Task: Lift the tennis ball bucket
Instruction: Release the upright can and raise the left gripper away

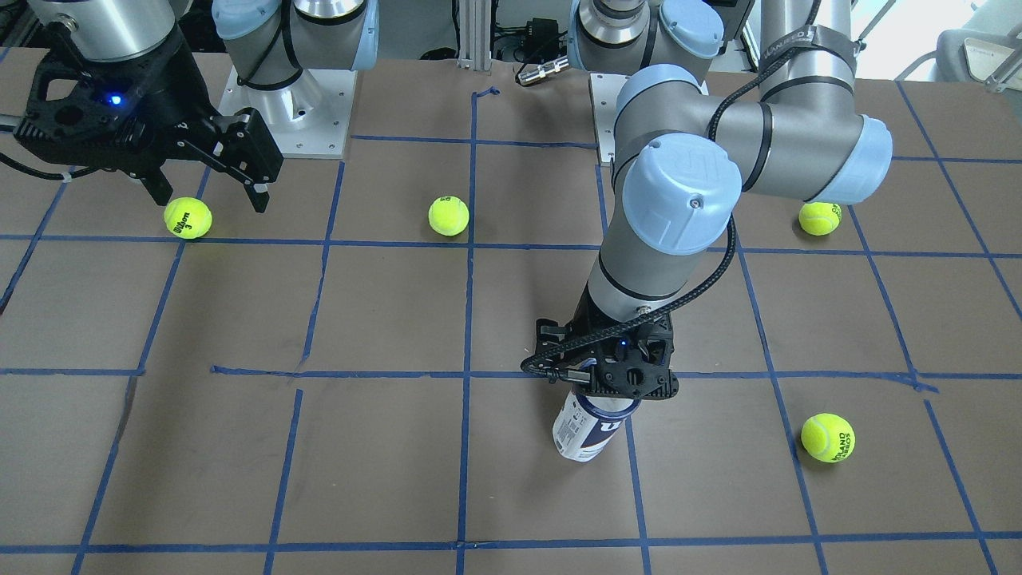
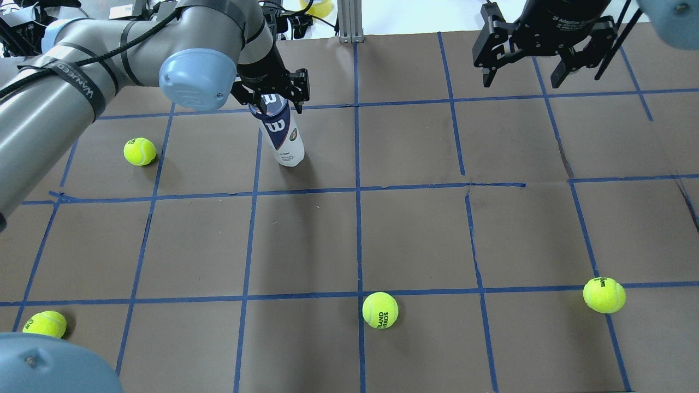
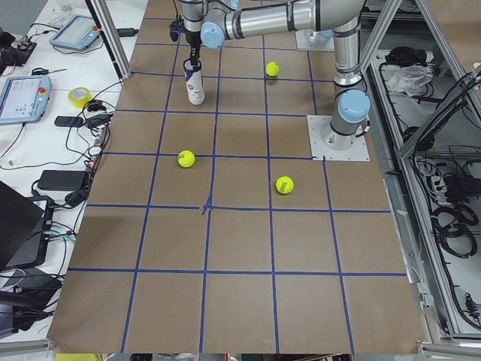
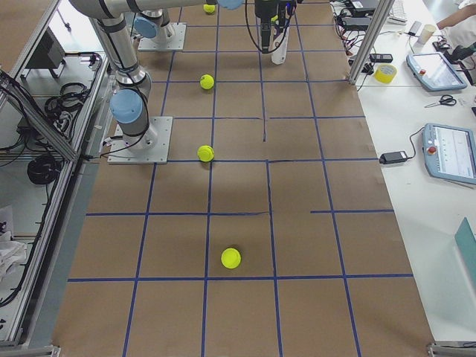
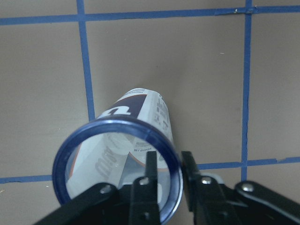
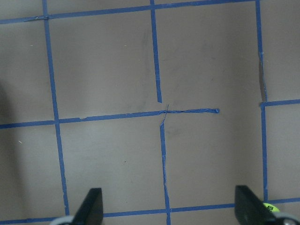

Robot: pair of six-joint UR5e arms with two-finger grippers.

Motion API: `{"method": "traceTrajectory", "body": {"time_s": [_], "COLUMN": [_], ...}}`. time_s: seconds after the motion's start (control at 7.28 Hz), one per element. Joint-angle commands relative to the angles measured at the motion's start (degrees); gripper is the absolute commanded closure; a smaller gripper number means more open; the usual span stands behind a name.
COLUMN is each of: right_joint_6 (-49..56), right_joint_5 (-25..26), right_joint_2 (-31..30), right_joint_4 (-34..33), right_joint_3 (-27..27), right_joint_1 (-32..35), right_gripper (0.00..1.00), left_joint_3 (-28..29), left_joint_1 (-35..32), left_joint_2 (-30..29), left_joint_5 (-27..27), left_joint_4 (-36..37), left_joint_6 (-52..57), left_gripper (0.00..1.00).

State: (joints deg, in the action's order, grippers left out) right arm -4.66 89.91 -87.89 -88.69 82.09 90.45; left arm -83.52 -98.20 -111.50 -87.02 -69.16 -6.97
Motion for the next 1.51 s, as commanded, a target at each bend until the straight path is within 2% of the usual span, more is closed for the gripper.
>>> {"method": "traceTrajectory", "body": {"time_s": [0.0, 0.27, 0.55, 0.82, 1.1, 1.37], "right_joint_6": [0.0, 0.3, 0.6, 1.1, 1.1, 1.1], "right_joint_5": [0.1, 0.3, 0.4, 0.4, 0.4, 0.4], "right_joint_2": [0.0, 0.0, 0.0, 0.0, -0.2, -0.4], "right_joint_4": [0.0, 0.0, -0.2, 0.0, 0.1, 0.1], "right_joint_3": [0.0, 0.0, 0.0, -0.1, 0.0, 0.1], "right_joint_1": [0.0, 0.0, 0.0, 0.1, 0.1, 0.1], "right_gripper": [0.00, 0.00, 0.00, 0.00, 0.00, 0.00], "left_joint_3": [1.2, 4.4, 7.0, 6.0, 1.5, -1.4], "left_joint_1": [0.1, 0.9, 6.8, 13.6, 15.5, 15.2], "left_joint_2": [2.5, 5.4, 9.0, 12.7, 15.7, 18.5], "left_joint_5": [2.0, 1.4, 1.2, 1.2, -3.0, -2.9], "left_joint_4": [-0.9, -8.5, -16.2, -21.7, -22.3, -22.2], "left_joint_6": [0.1, 0.1, 8.2, 17.0, 18.0, 17.9], "left_gripper": [0.00, 0.00, 0.00, 0.00, 0.00, 0.00]}}
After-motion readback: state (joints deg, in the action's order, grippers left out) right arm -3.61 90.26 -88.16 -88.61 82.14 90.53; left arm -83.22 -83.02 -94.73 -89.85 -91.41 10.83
